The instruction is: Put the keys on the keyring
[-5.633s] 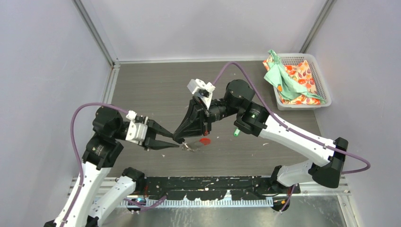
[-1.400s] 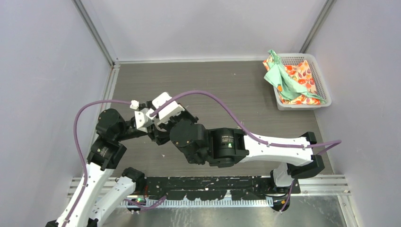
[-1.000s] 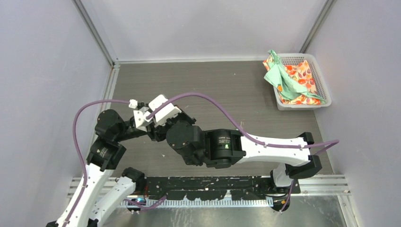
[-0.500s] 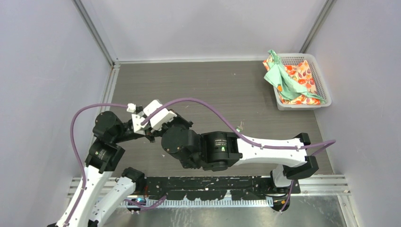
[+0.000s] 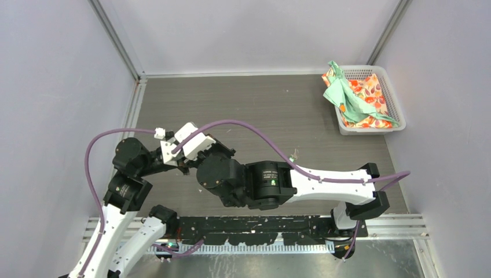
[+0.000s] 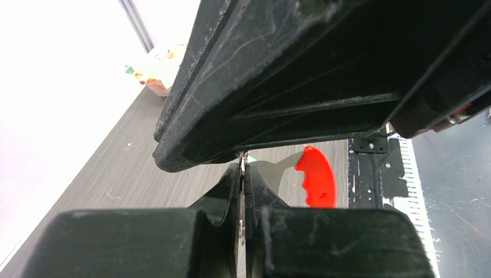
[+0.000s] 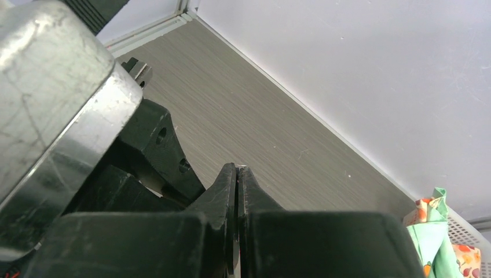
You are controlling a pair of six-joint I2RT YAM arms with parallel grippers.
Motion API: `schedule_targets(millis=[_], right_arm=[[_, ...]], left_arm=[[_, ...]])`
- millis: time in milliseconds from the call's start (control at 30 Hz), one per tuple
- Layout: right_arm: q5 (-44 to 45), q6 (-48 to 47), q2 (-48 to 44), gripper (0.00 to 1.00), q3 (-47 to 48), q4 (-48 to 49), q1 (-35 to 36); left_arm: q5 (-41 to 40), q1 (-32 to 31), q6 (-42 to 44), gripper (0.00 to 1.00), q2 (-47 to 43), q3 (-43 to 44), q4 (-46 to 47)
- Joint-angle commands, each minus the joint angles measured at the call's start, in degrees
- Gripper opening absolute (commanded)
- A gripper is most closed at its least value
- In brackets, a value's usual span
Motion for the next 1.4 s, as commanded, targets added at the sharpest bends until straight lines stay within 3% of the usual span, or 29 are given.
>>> schedule_targets(millis=[0, 67, 167, 233, 333, 600, 733, 833, 967, 1167, 1367], right_arm=[[-1.7, 2.1, -1.1, 0.05, 3.0, 0.8, 0.3], [-3.4, 3.0, -1.7, 0.09, 2.9, 0.0, 0.2], [-6.4, 3.7, -2.8, 0.26, 2.4, -1.5, 0.3], [-8.2, 4.2, -4.2, 0.29, 1.3, -1.9, 0.2], [-11.6, 5.6, -6.4, 0.45, 0.6, -3.3, 0.0], [-25.5, 10.5, -14.2, 0.62, 1.5, -12.2, -2.5], [-34.1, 14.6, -22.0, 0.63, -2.7, -15.0, -7.3], [-41.9, 17.1, -28.6, 0.49, -9.1, -13.5, -12.5], [-53.2, 17.3, -35.0, 0.45, -20.1, -5.3, -14.9], [-65.3, 17.0, -33.4, 0.46, -25.5, 0.2, -17.4], [-80.3, 21.4, -30.2, 0.49, -27.5, 7.6, -25.6]], left_arm=[[-3.5, -0.3, -3.9, 0.01, -0.6, 1.0, 3.2], [-4.3, -0.3, -5.9, 0.00, -0.6, 1.0, 4.5], [-4.2, -0.3, -9.6, 0.00, -0.1, 1.8, 4.7], [-3.1, -0.3, -10.1, 0.00, 0.1, 2.2, 4.8], [-1.9, -0.3, -10.5, 0.00, 0.4, 2.6, 4.6], [-0.9, -0.3, -10.3, 0.00, 0.6, 3.2, 4.3], [0.2, -0.3, -11.0, 0.00, 0.7, 4.0, 4.4], [0.5, -0.3, -11.6, 0.00, 0.8, 4.6, 4.5], [0.0, -0.3, -13.1, 0.00, 1.3, 5.2, 5.3], [1.0, -0.3, -14.0, 0.00, 2.4, 6.7, 6.0], [1.8, -0.3, -14.5, 0.00, 2.2, 7.1, 6.9]])
